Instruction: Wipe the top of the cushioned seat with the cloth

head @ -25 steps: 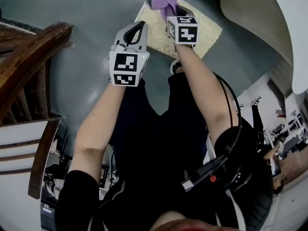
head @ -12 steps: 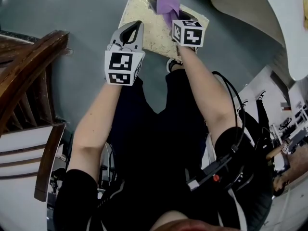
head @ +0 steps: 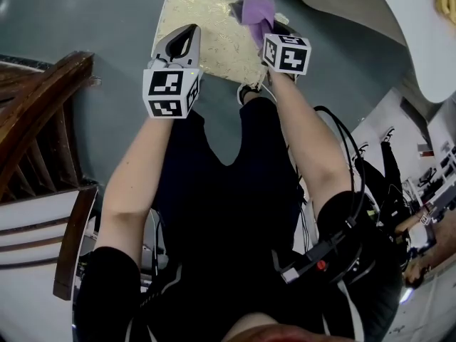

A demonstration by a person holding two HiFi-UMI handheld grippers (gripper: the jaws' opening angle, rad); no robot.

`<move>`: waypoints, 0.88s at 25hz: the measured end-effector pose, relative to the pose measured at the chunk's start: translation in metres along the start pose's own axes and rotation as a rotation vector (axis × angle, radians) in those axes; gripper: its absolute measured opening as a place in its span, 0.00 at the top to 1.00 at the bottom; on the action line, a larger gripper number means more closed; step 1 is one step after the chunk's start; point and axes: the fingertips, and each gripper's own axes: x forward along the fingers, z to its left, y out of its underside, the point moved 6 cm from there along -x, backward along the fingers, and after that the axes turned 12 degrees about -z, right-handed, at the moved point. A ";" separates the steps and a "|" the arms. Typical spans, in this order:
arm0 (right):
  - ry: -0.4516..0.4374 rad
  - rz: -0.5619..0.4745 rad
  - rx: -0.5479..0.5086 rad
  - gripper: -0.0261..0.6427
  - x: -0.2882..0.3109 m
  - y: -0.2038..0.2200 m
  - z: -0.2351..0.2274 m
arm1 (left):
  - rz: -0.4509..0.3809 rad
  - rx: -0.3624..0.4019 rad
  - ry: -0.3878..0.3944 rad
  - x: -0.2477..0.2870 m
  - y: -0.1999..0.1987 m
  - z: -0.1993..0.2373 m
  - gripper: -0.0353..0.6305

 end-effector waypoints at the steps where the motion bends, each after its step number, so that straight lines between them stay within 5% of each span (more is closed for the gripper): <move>1: 0.007 0.000 0.014 0.92 -0.003 0.002 -0.007 | 0.001 0.000 -0.004 0.002 0.000 -0.003 0.94; 7: 0.124 0.044 0.077 0.92 -0.033 0.021 -0.059 | 0.020 -0.011 -0.017 0.002 0.000 -0.021 0.94; 12: 0.008 -0.038 -0.017 0.92 -0.062 0.006 -0.062 | 0.028 -0.040 -0.011 -0.004 0.004 -0.014 0.94; 19: -0.031 -0.245 0.084 0.92 -0.089 -0.027 0.014 | 0.031 0.075 0.134 -0.026 0.002 0.022 0.94; 22: -0.040 -0.297 0.071 0.92 -0.087 -0.039 0.065 | 0.016 0.031 0.099 -0.042 -0.006 0.057 0.94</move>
